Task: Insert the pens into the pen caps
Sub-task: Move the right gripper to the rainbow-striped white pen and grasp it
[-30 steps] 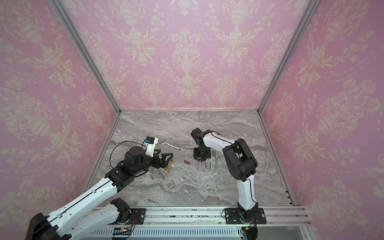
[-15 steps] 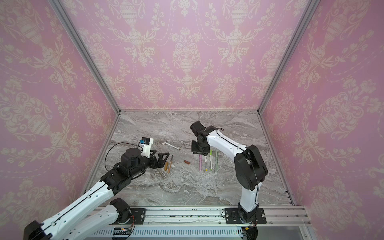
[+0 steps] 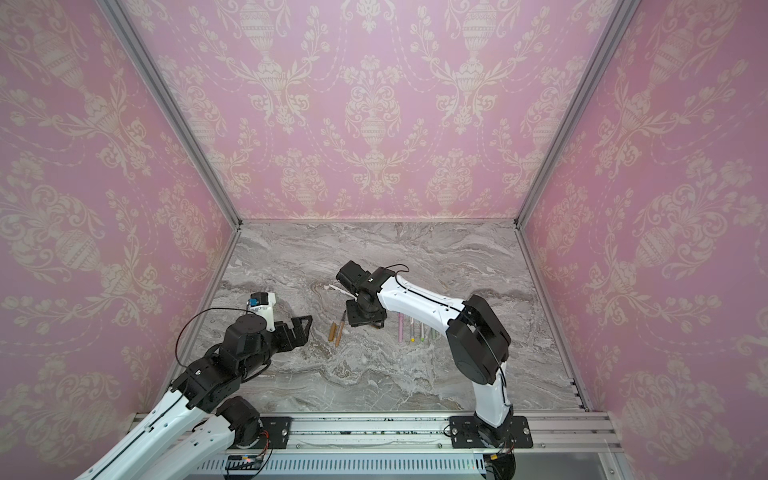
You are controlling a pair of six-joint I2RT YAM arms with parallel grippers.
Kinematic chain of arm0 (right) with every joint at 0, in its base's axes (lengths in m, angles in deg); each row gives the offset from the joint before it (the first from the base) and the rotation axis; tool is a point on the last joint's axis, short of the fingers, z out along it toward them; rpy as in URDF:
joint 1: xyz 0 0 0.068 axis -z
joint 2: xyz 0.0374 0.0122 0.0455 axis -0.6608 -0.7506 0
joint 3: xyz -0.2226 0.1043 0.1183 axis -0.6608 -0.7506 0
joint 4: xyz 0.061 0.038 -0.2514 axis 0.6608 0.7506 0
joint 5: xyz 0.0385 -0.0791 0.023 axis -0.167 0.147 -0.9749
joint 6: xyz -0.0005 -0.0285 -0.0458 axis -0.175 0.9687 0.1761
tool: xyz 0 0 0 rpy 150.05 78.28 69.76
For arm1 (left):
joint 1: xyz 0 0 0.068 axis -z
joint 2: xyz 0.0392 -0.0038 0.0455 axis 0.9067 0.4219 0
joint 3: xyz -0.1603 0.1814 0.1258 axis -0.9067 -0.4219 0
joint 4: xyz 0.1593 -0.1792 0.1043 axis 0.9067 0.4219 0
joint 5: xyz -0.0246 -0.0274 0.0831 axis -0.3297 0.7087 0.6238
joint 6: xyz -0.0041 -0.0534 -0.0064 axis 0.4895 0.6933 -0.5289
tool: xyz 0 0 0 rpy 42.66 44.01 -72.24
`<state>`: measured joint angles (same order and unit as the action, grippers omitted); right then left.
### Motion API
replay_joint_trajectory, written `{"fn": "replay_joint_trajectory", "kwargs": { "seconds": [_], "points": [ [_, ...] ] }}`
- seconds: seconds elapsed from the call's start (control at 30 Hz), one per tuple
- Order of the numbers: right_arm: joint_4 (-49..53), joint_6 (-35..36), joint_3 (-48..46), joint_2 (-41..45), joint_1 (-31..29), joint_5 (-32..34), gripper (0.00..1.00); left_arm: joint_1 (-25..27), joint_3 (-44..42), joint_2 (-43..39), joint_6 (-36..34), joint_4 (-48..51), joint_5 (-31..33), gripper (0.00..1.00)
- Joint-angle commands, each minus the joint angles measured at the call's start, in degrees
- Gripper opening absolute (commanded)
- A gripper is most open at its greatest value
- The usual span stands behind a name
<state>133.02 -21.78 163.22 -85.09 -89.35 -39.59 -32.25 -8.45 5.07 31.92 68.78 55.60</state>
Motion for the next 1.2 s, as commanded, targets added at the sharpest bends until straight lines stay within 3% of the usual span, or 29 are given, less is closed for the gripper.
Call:
{"fn": "replay_joint_trajectory", "kwargs": {
  "seconds": [0.0,0.17,0.33,0.7,0.93,1.17],
  "points": [
    [-0.5,5.0,5.8,-3.8,0.4,3.1,0.52,-0.3,-1.5,0.9,3.5,1.0,0.8,0.99],
    [5.2,12.7,20.5,-15.5,1.1,4.7,0.58,-0.8,-1.2,4.7,4.4,-2.9,-0.6,0.99],
    [9.5,15.3,33.6,-25.3,3.2,4.1,0.61,-2.4,-1.0,8.3,5.0,-6.4,-2.4,0.99],
    [12.4,18.8,44.4,-34.9,5.2,1.9,0.6,-6.9,-0.6,15.7,5.5,-12.1,-8.1,0.99],
    [13.9,20.0,46.9,-38.5,5.1,2.8,0.47,-8.2,0.1,18.4,5.1,-13.4,-9.5,0.99],
    [15.1,18.1,49.2,-41.5,5.0,2.4,0.27,-9.1,1.6,19.7,3.8,-11.9,-10.9,0.99]
  ]
}}
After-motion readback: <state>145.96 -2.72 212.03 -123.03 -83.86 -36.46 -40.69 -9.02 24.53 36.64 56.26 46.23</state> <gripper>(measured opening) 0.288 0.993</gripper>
